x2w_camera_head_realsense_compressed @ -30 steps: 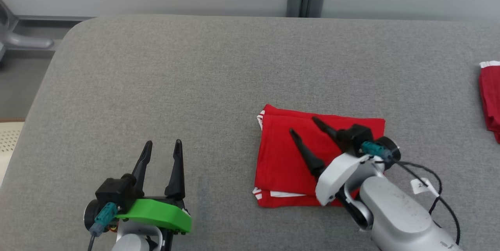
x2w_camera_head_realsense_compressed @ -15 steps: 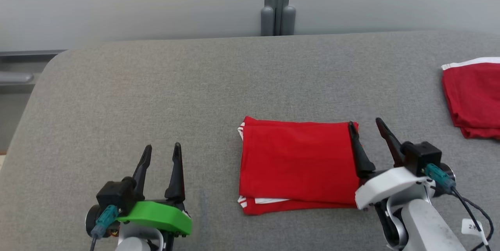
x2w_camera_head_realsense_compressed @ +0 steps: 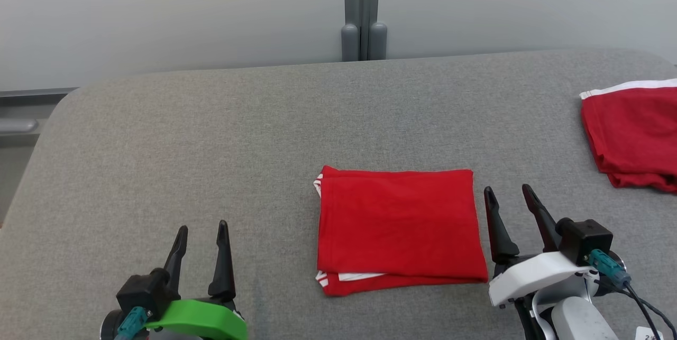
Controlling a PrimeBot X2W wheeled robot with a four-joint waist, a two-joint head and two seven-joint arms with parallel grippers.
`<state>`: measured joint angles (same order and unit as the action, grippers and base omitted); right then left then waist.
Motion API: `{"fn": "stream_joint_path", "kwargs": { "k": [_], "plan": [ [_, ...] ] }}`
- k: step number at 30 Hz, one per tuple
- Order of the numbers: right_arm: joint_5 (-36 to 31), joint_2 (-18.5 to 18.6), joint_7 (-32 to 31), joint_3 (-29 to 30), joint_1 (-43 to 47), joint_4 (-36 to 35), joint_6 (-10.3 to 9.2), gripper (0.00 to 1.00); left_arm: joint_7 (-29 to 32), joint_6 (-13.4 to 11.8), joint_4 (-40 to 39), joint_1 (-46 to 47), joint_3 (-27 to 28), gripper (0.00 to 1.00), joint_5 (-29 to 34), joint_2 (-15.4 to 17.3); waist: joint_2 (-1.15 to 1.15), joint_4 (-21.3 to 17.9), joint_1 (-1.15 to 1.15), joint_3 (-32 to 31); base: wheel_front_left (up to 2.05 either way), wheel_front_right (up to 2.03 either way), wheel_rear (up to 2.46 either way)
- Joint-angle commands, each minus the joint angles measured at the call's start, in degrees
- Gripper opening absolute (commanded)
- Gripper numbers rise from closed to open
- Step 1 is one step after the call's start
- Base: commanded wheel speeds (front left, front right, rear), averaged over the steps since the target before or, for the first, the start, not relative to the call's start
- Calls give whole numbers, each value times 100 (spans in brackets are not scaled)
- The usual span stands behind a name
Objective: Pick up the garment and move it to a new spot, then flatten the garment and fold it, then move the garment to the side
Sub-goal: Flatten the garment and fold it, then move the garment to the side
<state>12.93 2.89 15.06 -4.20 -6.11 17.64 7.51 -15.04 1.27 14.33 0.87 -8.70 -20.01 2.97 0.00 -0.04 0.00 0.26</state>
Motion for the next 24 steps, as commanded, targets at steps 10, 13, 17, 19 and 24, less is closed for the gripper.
{"fn": "stream_joint_path", "kwargs": {
  "k": [10,13,17,19,24],
  "plan": [
    [-18,4,14,-80,105,21,-6,100,-17,70,33,-81,26,100,83,-5,0,57,0,-32,0,0,0],
    [-5,4,14,-104,110,49,-6,100,-17,56,43,-78,15,100,40,-5,0,65,0,-35,0,0,0],
    [3,5,14,-112,96,88,-6,100,-17,51,35,-51,33,100,50,-5,0,78,0,-31,0,0,0],
    [-2,7,-29,-56,92,162,-6,100,-17,44,26,-41,46,100,59,-5,0,84,0,-27,0,0,0],
    [-44,6,-623,239,-54,421,-6,100,-17,48,-41,6,52,100,63,-5,0,132,0,3,0,0,0]
  ]
}}
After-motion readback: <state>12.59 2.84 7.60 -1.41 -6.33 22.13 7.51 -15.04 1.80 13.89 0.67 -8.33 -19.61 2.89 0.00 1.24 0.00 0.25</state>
